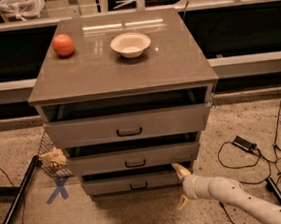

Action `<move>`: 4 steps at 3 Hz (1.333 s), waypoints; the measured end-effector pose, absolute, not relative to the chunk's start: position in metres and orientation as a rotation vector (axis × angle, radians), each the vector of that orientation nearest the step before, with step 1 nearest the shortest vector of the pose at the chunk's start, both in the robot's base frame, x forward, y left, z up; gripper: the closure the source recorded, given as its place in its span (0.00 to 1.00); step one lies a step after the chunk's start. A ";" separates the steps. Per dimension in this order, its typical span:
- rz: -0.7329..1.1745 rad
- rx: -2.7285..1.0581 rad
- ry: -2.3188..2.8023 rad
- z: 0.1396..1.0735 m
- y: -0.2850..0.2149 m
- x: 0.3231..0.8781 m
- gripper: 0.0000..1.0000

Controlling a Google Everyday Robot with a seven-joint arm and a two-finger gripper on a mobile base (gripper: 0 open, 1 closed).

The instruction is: Open bottom drawer

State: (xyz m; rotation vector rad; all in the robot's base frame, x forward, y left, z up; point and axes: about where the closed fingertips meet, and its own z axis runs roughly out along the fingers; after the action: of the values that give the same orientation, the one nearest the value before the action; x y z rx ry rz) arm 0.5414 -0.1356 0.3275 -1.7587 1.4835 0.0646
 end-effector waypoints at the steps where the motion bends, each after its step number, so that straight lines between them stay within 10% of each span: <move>1: 0.062 -1.791 1.513 0.296 -0.137 0.547 0.00; 4: 0.058 -1.786 1.571 0.240 -0.122 0.569 0.00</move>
Offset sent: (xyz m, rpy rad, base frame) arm 0.0186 0.0035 -0.0699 -0.0272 0.0450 -0.0032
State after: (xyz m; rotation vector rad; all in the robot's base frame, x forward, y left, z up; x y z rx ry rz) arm 0.5691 -0.1219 0.2399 -1.7860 1.5706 0.0582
